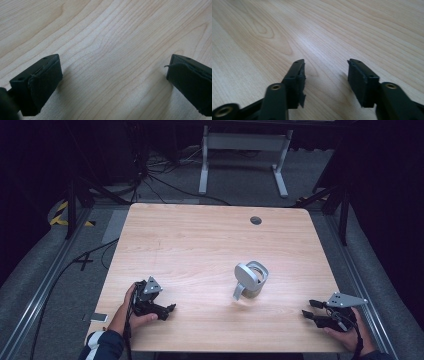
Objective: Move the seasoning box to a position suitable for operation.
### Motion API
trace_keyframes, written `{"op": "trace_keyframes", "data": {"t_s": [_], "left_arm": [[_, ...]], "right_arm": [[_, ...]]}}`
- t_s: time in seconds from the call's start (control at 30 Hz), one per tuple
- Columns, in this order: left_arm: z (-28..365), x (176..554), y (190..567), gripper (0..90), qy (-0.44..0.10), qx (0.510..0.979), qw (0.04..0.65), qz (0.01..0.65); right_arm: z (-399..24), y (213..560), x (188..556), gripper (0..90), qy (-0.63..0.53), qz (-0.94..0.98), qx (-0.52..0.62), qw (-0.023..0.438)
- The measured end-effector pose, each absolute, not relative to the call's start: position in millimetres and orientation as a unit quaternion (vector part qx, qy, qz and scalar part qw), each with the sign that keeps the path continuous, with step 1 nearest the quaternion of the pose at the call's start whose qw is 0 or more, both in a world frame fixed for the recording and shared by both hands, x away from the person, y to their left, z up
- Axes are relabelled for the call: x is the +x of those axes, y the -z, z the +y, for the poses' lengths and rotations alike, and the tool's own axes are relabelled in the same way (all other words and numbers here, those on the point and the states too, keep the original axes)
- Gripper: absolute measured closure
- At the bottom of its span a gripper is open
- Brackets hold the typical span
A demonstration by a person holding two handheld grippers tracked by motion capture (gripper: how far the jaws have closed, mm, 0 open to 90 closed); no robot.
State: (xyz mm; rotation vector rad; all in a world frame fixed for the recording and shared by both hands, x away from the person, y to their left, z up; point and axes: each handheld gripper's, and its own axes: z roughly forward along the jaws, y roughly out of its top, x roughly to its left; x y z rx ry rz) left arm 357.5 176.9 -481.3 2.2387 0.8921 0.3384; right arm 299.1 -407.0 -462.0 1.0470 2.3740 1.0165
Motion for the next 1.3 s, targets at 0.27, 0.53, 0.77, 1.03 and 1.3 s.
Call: {"op": "trace_keyframes", "data": {"t_s": [0.27,0.53,0.77,1.03,1.3], "left_arm": [[177,357,481,0.5,-0.131,0.863,0.346,0.344],[177,357,481,0.4,-0.131,0.863,0.347,0.344],[177,357,481,0.5,-0.131,0.863,0.347,0.344],[177,357,481,0.4,-0.131,0.863,0.347,0.344],[177,357,481,0.4,-0.131,0.863,0.347,0.344]], "right_arm": [[-401,455,295,76.3,-0.373,0.845,0.342,0.172],[-398,448,294,88.7,-0.388,0.842,0.335,0.165],[-392,440,291,89.1,-0.399,0.842,0.324,0.164],[-380,430,291,89.3,-0.41,0.843,0.305,0.167],[-369,418,290,89.3,-0.422,0.843,0.287,0.172]]}}
